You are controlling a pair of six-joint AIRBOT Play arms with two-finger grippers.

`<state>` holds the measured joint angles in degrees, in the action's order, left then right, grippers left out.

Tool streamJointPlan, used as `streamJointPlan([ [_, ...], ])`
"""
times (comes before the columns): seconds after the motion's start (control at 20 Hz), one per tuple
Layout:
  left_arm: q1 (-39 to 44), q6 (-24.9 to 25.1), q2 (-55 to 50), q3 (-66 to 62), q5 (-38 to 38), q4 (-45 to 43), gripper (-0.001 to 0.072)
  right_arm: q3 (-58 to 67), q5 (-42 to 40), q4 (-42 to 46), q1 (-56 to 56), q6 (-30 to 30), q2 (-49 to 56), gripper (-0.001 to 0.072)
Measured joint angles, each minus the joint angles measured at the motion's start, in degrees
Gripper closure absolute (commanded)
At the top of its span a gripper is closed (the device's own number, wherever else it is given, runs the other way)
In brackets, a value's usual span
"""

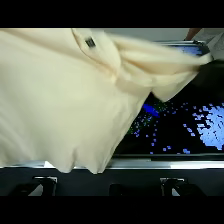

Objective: Fold the shirts.

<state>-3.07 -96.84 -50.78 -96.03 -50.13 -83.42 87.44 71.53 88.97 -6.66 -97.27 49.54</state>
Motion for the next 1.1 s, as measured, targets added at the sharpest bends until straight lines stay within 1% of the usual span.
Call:
streamJointPlan([
  [0.05,0.0,0.37,-3.58,1.99,-0.61,0.42,0.068,-1.01,2.91,-0.28,0.0,-0.02,4.31,0.0665],
  [0.15,0.04,0.94,-11.89,5.51,-0.92,2.32,0.0679,-3.06,5.49,-0.87,0.0,-0.07,13.29,0.0665],
  [0.3,0.33,1.75,-25.03,8.22,-2.21,7.72,0.068,-4.83,7.69,-2.29,0.02,-0.98,26.67,0.0665],
  [0.45,2.05,2.67,-35.5,9.22,-5.25,14.21,0.0679,-5.53,9.16,-6.14,0.04,-1.6,37.53,0.0665],
  [0.5,2.89,3.3,-37.92,9.35,-6.34,15.58,0.0655,-5.64,9.33,-7.41,0.04,-1.77,40.02,0.0665],
  [0.55,3.78,3.93,-40.13,9.53,-7.69,16.63,0.0407,-5.7,9.49,-8.63,0.04,-1.79,42.05,0.0633],
  [0.6,4.42,4.39,-41.66,9.6,-8.85,17.46,0.0083,-5.75,9.31,-9.6,0.04,-1.9,43.41,0.0463],
  [0.65,4.74,4.66,-42.71,9.46,-9.99,18.1,-0.0009,-5.66,8.76,-10.29,0.07,-1.97,44.35,0.026],
  [0.7,4.63,4.96,-43.56,8.92,-11.8,18.6,-0.0009,-5.25,8.24,-10.93,0.11,-1.81,44.68,0.0134],
  [0.75,4.07,5.33,-44.09,8.07,-14.21,18.93,-0.0009,-4.39,7.93,-10.93,0.11,-1.03,44.68,0.0046],
  [0.8,2.97,5.73,-44.24,6.99,-17.49,19.15,-0.0009,-3.1,7.85,-10.51,0.11,-0.17,44.28,0.0024],
  [0.95,-1.68,7.32,-41.7,6.97,-27.56,18.95,-0.0008,2.45,7.34,-6.67,0.31,1.64,42.05,0.0015],
  [1.0,-3.32,7.56,-39.56,8.9,-29.55,18.49,-0.0008,4.63,6.36,-6.23,0.98,1.92,41.4,0.0015],
  [1.1,-6.62,7.96,-33.24,16.87,-31.58,17.57,-0.0008,7.61,3.43,-6.1,3.28,1.66,40.85,0.0017],
])
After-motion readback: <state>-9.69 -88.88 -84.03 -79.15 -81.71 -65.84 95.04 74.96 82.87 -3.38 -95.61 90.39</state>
